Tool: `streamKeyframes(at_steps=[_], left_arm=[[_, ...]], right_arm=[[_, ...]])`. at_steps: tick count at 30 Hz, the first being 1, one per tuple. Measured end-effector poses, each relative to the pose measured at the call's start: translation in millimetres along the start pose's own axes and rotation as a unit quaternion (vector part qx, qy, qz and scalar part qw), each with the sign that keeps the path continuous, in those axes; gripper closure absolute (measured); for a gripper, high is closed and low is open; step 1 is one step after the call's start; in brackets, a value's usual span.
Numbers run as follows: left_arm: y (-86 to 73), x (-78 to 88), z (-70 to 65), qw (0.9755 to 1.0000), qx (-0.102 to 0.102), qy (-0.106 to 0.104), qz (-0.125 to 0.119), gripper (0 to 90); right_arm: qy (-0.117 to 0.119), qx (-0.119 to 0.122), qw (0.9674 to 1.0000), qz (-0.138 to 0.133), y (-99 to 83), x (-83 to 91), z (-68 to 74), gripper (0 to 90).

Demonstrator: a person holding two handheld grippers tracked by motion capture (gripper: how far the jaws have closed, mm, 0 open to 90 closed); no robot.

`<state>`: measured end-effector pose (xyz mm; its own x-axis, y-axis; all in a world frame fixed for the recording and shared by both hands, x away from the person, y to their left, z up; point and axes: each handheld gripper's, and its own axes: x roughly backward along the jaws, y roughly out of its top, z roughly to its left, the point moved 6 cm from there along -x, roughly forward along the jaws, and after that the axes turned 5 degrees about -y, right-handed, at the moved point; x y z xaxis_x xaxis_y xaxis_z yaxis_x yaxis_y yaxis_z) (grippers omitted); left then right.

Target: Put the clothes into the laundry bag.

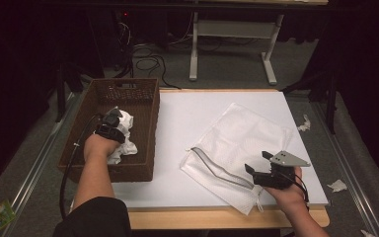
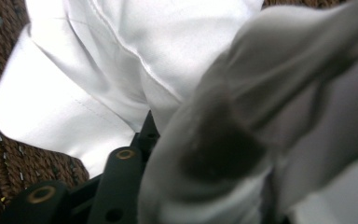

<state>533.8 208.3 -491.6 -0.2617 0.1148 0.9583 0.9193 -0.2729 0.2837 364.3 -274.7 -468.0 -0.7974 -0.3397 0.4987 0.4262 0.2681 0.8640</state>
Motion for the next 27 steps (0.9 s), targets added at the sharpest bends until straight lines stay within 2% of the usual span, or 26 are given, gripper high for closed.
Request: streamKeyframes(at_steps=[6,9,10,11,13,14,15,16,17,18,19,21,22,24,25,26,27], left_arm=[[2.9,5.5,-0.4,0.9998,-0.002,-0.002,-0.020,65.0],[5.5,11.3,-1.6,0.9989,-0.009,-0.002,-0.045,65.5],[8.6,17.9,-2.2,0.9972,-0.010,-0.002,-0.073,66.0],[8.6,17.9,-2.2,0.9972,-0.010,-0.002,-0.073,66.2],[10.5,26.3,-2.1,0.9943,-0.009,0.002,-0.106,66.5],[10.5,26.3,-2.1,0.9943,-0.009,0.002,-0.106,66.6],[11.9,32.2,-1.1,0.9913,-0.008,0.005,-0.132,66.8],[12.7,35.3,-0.8,0.9891,-0.009,0.004,-0.147,66.9],[12.7,35.3,-0.8,0.9891,-0.009,0.004,-0.147,67.0],[13.7,42.2,-0.9,0.9850,-0.012,0.005,-0.172,67.0],[13.7,42.2,-0.9,0.9850,-0.012,0.005,-0.172,67.0],[14.9,47.8,-1.8,0.9793,-0.013,0.001,-0.202,66.9],[16.4,56.7,-4.0,0.9686,-0.023,-0.007,-0.247,66.4],[16.8,65.6,-7.1,0.9580,-0.029,-0.019,-0.285,66.4],[16.8,65.6,-7.1,0.9580,-0.029,-0.019,-0.285,66.4],[15.5,70.5,-9.1,0.9515,-0.043,-0.016,-0.304,66.4],[15.5,70.5,-9.1,0.9515,-0.043,-0.016,-0.304,66.4]], right_arm=[[0.001,-0.002,1.0000,-0.001,0.2,-0.3,-0.8,20.1],[-0.001,-0.005,1.0000,-0.003,1.1,0.5,-1.7,20.1],[0.000,-0.005,1.0000,-0.004,1.3,0.6,-1.8,20.1],[0.000,-0.005,1.0000,-0.004,1.3,0.6,-1.8,20.1],[0.000,-0.006,1.0000,-0.004,1.5,0.8,-1.5,20.1],[0.000,-0.006,1.0000,-0.004,1.5,0.8,-1.5,20.1],[0.000,-0.006,1.0000,-0.004,1.5,1.0,-1.2,20.1],[0.000,-0.006,1.0000,-0.005,1.6,1.1,-1.1,20.1],[0.000,-0.006,1.0000,-0.005,1.6,1.1,-1.1,20.1],[0.000,-0.006,1.0000,-0.005,1.6,1.5,-1.1,20.2],[0.000,-0.006,1.0000,-0.005,1.6,1.5,-1.1,20.2],[0.000,-0.004,1.0000,-0.006,1.8,1.4,-1.2,20.2],[0.000,-0.005,1.0000,-0.006,1.8,1.4,-1.1,20.2],[0.000,-0.004,1.0000,-0.006,1.9,1.2,-0.9,20.3],[0.000,-0.004,1.0000,-0.006,1.9,1.2,-0.9,20.3],[0.001,-0.002,1.0000,-0.006,1.8,0.8,-0.7,20.3],[0.001,-0.002,1.0000,-0.006,1.8,0.8,-0.7,20.3]])
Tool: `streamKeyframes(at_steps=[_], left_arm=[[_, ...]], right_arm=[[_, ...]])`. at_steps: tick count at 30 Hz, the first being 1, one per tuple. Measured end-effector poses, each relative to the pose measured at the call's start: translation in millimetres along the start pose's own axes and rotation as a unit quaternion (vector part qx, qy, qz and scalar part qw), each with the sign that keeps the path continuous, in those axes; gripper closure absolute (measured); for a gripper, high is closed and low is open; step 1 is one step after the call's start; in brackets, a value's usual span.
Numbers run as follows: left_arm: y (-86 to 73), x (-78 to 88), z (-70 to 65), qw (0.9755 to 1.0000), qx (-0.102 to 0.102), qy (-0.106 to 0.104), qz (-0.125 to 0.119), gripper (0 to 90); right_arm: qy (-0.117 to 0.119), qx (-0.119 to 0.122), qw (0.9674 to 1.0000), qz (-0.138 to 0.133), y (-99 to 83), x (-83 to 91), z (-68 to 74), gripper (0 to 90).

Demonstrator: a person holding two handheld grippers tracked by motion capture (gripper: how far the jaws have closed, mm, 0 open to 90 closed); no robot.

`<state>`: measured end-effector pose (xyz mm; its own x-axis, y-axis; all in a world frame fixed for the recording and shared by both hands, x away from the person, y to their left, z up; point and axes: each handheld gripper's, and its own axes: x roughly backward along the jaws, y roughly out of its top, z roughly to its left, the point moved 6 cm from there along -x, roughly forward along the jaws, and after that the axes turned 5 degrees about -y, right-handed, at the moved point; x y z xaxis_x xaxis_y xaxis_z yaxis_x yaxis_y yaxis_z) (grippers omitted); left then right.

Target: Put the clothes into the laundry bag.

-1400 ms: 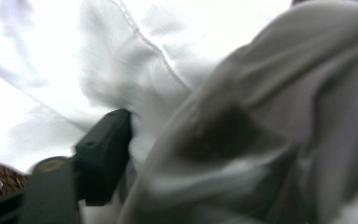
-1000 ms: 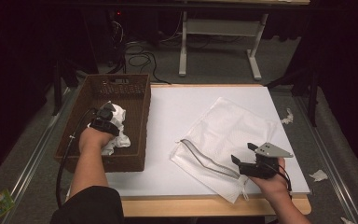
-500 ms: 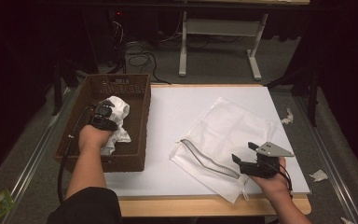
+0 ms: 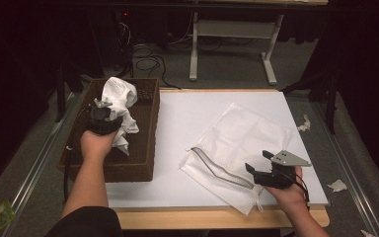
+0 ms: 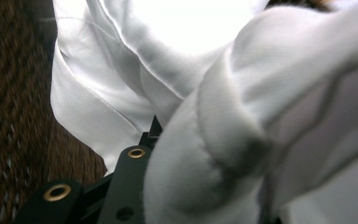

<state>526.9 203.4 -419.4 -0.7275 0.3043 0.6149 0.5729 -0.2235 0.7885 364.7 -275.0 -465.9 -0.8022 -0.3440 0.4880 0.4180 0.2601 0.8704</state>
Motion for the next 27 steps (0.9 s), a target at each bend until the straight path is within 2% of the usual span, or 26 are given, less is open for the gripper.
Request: streamKeyframes(at_steps=[1,2,4,6,7,8,9,10,11,12,13,14,16,22,23,27], left_arm=[[2.3,4.9,-1.3,0.9997,-0.007,0.001,-0.023,66.4],[2.3,4.9,-1.3,0.9997,-0.007,0.001,-0.023,66.3],[4.5,9.6,-1.8,0.9988,-0.011,0.004,-0.048,66.1],[7.0,17.5,-1.2,0.9964,-0.009,0.007,-0.084,65.9],[7.7,20.1,-0.6,0.9955,-0.006,0.008,-0.094,66.0],[7.7,20.1,-0.6,0.9955,-0.006,0.008,-0.094,66.0],[8.8,24.9,0.6,0.9935,-0.002,0.015,-0.113,66.0],[8.8,24.9,0.6,0.9935,-0.002,0.015,-0.113,66.0],[9.5,28.4,1.7,0.9917,0.001,0.017,-0.127,66.0],[9.5,28.4,1.7,0.9917,0.001,0.017,-0.127,66.0],[10.1,30.7,2.1,0.9902,0.002,0.020,-0.138,65.9],[10.1,30.7,2.1,0.9902,0.002,0.020,-0.138,65.9],[10.7,32.7,1.2,0.9886,0.001,0.016,-0.149,65.9],[10.8,35.4,-1.7,0.9870,-0.008,0.012,-0.160,65.7],[12.1,39.0,-1.7,0.9843,-0.006,0.011,-0.176,65.8],[16.3,48.3,0.6,0.9781,0.002,0.018,-0.207,66.0]], right_arm=[[0.000,0.000,1.0000,0.001,0.0,-0.1,0.6,20.4],[0.000,0.000,1.0000,0.001,0.0,-0.1,0.6,20.4],[0.001,0.001,1.0000,0.001,0.1,-0.1,1.4,20.4],[0.000,0.003,1.0000,-0.001,0.3,-0.2,1.7,20.5],[0.000,0.003,1.0000,-0.001,0.3,-0.1,1.7,20.5],[0.000,0.003,1.0000,-0.001,0.3,-0.1,1.7,20.5],[0.000,0.004,1.0000,-0.001,0.2,-0.3,1.6,20.6],[0.000,0.004,1.0000,-0.001,0.2,-0.3,1.6,20.6],[-0.001,0.005,1.0000,-0.001,0.0,-0.4,1.6,20.7],[-0.001,0.005,1.0000,-0.001,0.0,-0.4,1.6,20.7],[0.000,0.005,1.0000,0.000,-0.1,-0.3,2.0,20.8],[0.000,0.005,1.0000,0.000,-0.1,-0.3,2.0,20.8],[-0.001,0.004,1.0000,0.000,-0.1,-0.1,2.3,20.8],[0.000,0.006,1.0000,-0.001,-0.4,-0.8,2.0,20.8],[-0.001,0.006,1.0000,-0.001,-0.3,-0.8,2.0,20.8],[-0.001,0.002,1.0000,0.001,-0.6,-1.1,1.8,20.8]])
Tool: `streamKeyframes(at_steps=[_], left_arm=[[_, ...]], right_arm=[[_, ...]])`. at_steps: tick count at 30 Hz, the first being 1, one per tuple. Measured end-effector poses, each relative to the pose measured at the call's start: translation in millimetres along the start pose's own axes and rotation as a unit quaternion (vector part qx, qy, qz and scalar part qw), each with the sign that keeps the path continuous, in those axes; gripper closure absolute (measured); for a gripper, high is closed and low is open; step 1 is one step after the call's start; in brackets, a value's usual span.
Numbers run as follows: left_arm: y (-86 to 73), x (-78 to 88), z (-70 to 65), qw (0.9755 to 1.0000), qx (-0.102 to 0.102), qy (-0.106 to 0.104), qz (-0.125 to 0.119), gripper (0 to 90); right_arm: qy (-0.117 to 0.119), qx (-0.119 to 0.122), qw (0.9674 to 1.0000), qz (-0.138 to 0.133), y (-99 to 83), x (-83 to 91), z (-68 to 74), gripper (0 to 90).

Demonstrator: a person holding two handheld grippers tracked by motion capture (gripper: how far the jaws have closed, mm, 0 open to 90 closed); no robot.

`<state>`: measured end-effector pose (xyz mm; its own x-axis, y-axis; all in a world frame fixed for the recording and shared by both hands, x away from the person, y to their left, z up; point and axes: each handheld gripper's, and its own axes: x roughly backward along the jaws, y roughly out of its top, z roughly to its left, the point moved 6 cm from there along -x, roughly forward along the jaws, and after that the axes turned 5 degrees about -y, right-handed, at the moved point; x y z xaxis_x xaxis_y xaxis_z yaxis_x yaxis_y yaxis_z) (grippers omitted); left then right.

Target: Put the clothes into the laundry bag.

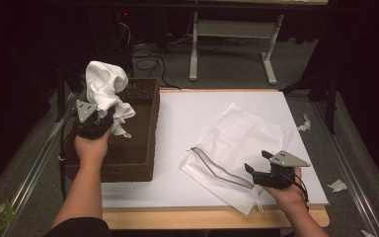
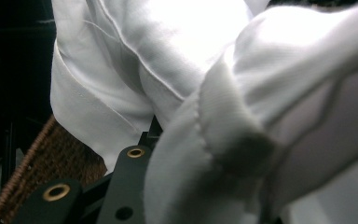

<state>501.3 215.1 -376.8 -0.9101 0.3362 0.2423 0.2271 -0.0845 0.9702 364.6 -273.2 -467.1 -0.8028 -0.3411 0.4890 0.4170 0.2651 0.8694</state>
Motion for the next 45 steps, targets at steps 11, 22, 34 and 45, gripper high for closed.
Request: streamKeyframes(at_steps=[11,22,34,45], left_arm=[[26.5,16.3,-15.1,0.9984,0.003,-0.018,-0.055,66.1],[54.7,29.9,-66.2,0.9937,0.004,-0.072,-0.085,66.1],[56.1,36.2,-126.4,0.9860,0.010,-0.139,-0.091,66.1],[34.0,46.3,-170.4,0.9786,0.002,-0.190,-0.079,65.9]], right_arm=[[-0.002,-0.002,1.0000,-0.003,-0.2,-0.5,-2.5,21.0],[-0.002,-0.001,1.0000,-0.007,0.9,1.7,-1.6,21.3],[0.004,0.003,1.0000,-0.007,0.8,1.9,0.0,23.3],[0.008,0.005,0.9999,-0.008,0.5,1.3,1.4,24.4]])
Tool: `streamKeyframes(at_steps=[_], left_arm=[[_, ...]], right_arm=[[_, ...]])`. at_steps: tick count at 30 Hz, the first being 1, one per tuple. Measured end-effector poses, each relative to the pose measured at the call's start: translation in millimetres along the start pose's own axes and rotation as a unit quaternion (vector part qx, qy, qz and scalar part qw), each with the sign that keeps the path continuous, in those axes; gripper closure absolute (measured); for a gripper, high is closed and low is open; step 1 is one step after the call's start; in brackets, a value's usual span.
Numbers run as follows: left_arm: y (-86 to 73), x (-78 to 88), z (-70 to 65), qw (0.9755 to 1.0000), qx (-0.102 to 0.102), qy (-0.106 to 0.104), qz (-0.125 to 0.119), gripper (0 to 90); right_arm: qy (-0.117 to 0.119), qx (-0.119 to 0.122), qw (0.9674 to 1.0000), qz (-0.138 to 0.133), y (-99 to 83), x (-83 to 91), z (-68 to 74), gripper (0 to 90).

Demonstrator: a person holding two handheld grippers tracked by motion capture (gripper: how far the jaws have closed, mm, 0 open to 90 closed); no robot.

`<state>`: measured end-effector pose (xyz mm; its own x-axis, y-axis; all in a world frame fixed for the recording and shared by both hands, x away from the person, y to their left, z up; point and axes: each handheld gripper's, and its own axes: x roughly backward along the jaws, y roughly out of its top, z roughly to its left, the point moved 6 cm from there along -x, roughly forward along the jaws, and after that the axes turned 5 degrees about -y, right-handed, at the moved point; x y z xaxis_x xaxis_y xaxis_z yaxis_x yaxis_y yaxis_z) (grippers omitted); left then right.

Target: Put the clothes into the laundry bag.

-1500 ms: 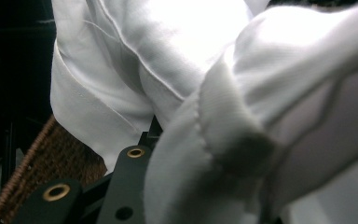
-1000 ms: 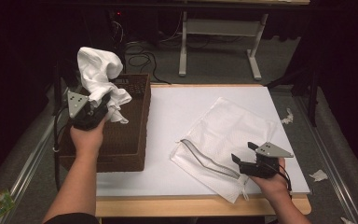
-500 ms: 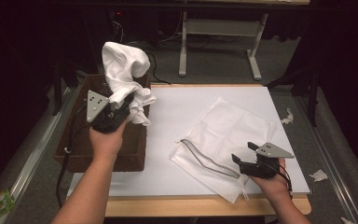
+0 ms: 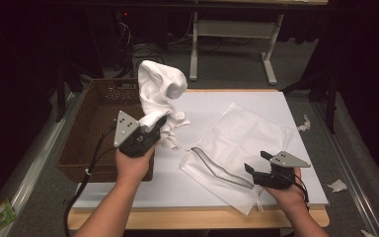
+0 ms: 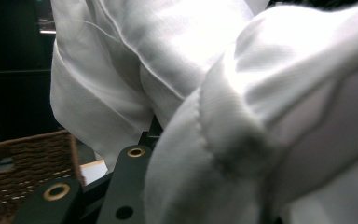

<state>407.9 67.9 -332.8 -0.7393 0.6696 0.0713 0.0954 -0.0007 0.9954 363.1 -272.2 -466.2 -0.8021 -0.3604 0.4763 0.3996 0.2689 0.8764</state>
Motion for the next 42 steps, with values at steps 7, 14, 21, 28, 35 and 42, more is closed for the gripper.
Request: streamKeyframes(at_steps=[7,14,21,28,35,42], left_arm=[[-31.4,-3.4,-31.9,0.9993,-0.002,-0.032,0.021,65.8],[-63.6,2.5,-49.0,0.9971,0.011,-0.058,0.048,65.6],[-101.5,16.4,-62.0,0.9934,0.012,-0.075,0.086,65.5],[-119.1,16.1,-65.3,0.9908,0.003,-0.093,0.098,65.1],[-120.7,19.8,-59.7,0.9902,0.024,-0.100,0.094,64.4],[-118.1,22.6,-55.8,0.9904,0.039,-0.100,0.086,63.9]], right_arm=[[0.001,-0.002,1.0000,0.002,-0.1,0.4,0.9,25.0],[0.006,0.000,1.0000,0.000,-0.2,0.4,1.1,27.1],[0.014,-0.001,0.9998,0.013,-0.5,0.4,6.4,37.2],[0.012,-0.006,0.9995,0.028,-0.1,-8.6,19.9,38.5],[0.015,0.022,0.9968,0.075,-3.0,-35.9,54.1,44.4],[0.018,0.016,0.9959,0.087,-10.6,-16.3,51.2,41.7]])
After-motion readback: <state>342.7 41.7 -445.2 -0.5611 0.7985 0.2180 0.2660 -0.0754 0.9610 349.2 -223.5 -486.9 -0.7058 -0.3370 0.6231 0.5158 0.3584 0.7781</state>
